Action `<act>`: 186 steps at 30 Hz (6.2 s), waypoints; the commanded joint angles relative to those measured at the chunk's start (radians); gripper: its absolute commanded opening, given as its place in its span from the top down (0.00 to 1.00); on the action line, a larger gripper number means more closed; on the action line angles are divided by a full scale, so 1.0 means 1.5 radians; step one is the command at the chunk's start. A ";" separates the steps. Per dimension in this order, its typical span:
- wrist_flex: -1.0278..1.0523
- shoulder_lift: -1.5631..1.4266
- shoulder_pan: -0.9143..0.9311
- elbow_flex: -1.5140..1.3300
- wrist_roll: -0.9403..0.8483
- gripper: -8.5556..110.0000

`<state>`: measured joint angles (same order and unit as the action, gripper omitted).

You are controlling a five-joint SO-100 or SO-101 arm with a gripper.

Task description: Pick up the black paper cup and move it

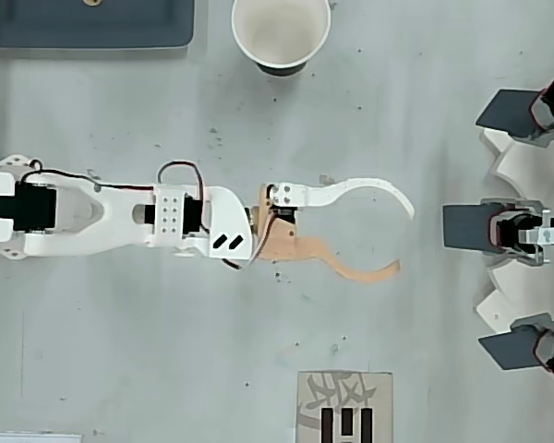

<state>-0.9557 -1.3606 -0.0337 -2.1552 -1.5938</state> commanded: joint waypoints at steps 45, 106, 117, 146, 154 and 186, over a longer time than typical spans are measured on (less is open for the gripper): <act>-0.296 -0.323 0.000 -0.448 0.139 0.66; -0.295 -0.298 -0.328 -0.496 0.062 0.56; -0.287 -0.183 -0.352 -0.382 0.063 0.54; -0.234 0.038 -0.400 -0.159 0.063 0.53; -0.232 0.080 -0.414 -0.118 0.065 0.53; -0.224 0.097 -0.422 -0.117 0.069 0.76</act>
<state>-1.3008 -1.2026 -0.6596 -2.3715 -1.4987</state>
